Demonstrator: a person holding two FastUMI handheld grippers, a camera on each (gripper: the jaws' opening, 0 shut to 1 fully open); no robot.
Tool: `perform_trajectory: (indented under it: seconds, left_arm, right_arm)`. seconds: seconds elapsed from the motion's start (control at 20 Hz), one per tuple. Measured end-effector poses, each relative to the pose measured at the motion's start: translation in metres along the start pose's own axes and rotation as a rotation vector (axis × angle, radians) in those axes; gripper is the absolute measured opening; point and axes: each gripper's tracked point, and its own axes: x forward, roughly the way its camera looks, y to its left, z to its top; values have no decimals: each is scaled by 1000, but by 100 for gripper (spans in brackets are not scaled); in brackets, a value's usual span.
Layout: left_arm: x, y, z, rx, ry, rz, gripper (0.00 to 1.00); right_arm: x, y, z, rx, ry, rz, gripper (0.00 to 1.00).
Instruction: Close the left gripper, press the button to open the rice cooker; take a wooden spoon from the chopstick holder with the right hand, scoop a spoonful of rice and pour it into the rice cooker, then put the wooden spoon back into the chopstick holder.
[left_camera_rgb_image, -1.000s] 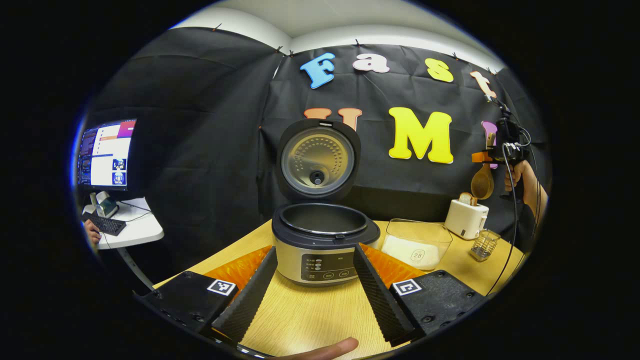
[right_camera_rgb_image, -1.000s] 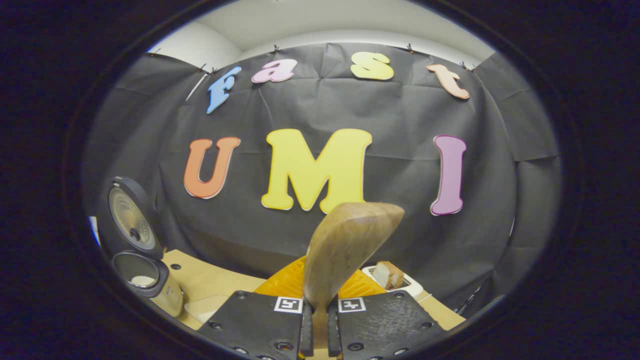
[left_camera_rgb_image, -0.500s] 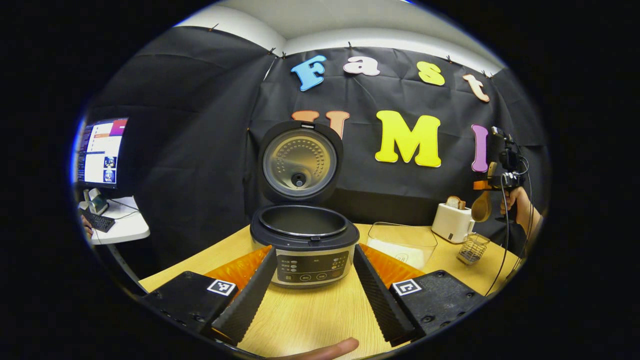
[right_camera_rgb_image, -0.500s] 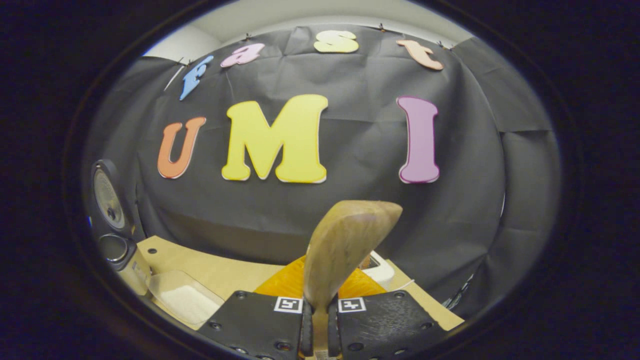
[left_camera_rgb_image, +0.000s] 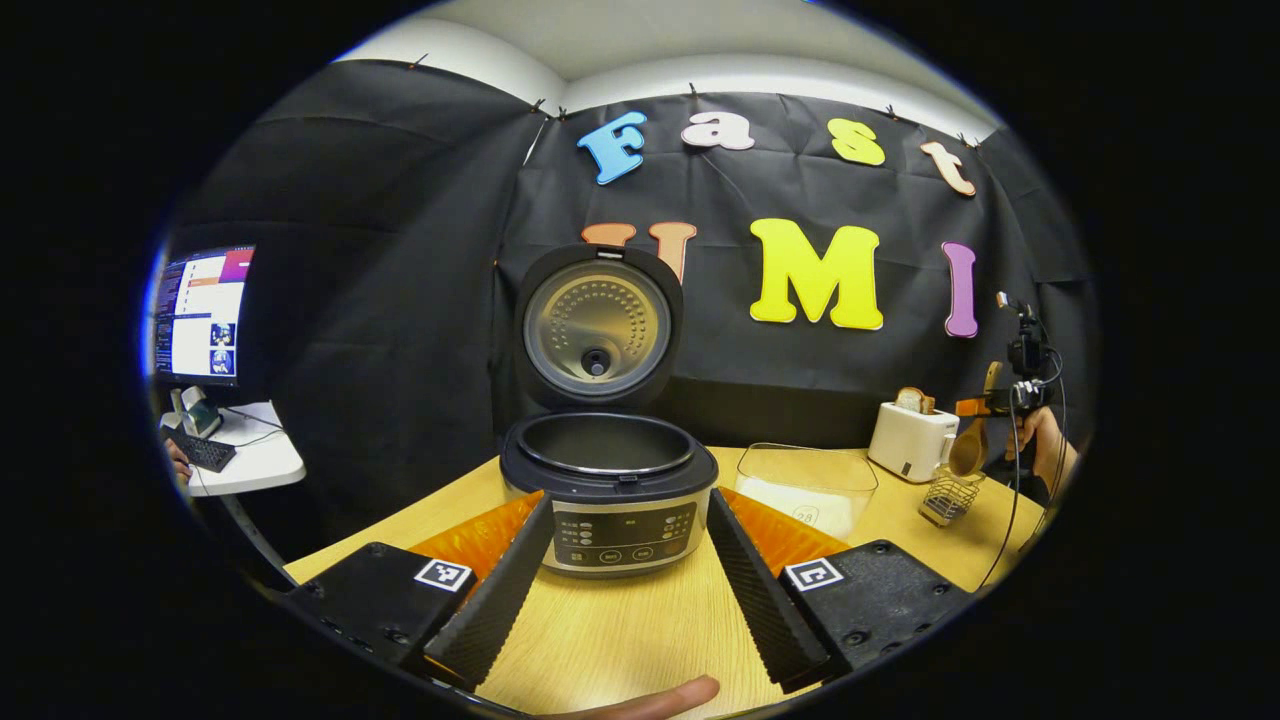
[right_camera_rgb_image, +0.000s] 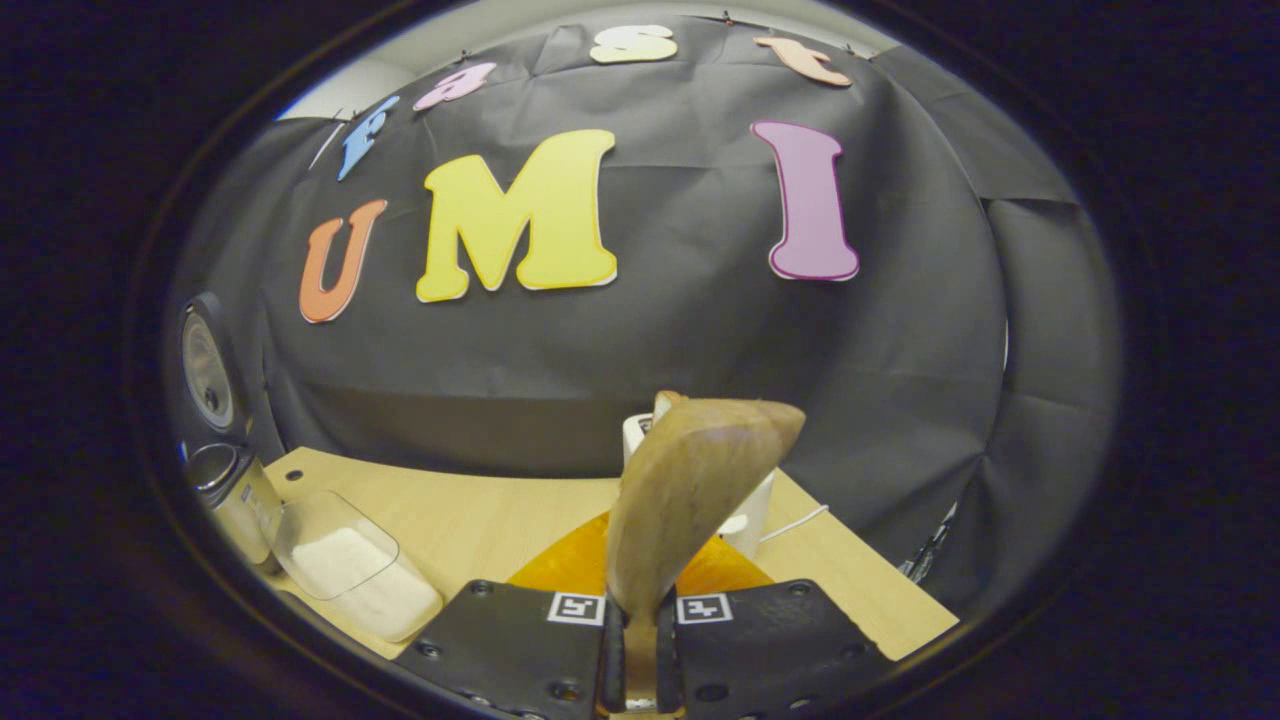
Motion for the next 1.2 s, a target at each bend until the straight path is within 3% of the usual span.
perform_trajectory:
  seconds: [0.25, 0.4, 0.45, 0.7, 0.8, 0.85, 1.0, 1.15, 1.2]
  left_arm:
    - [-5, -4, 6, 15, -16, -6, 98]
    - [-6, -3, 7, 6, -19, -11, 98]
    - [-6, -3, 7, 4, -19, -12, 98]
    - [-8, -3, 8, 1, -18, -16, 98]
    - [-10, -3, 10, 4, -20, -15, 98]
    - [-10, -2, 11, 5, -24, -13, 98]
    - [-12, -2, 15, -7, -35, -7, 98]
    - [-15, 3, 19, -7, -37, 16, 98]
    - [-17, 3, 21, -3, -39, 26, 98]
  right_arm:
    - [9, 2, -28, 23, 50, 13, 13]
    - [8, 3, -39, 50, 81, 21, 19]
    - [7, 2, -36, 58, 79, 19, 26]
    - [-4, -2, -16, 46, 31, 4, 34]
    - [-11, -3, -6, 40, 7, -2, 46]
    - [-15, -4, 0, 38, -6, -5, 57]
    - [-28, -3, 13, 17, -38, -11, 71]
    - [-43, -3, 23, -10, -58, -19, 97]
    - [-51, -2, 27, -18, -66, -24, 99]
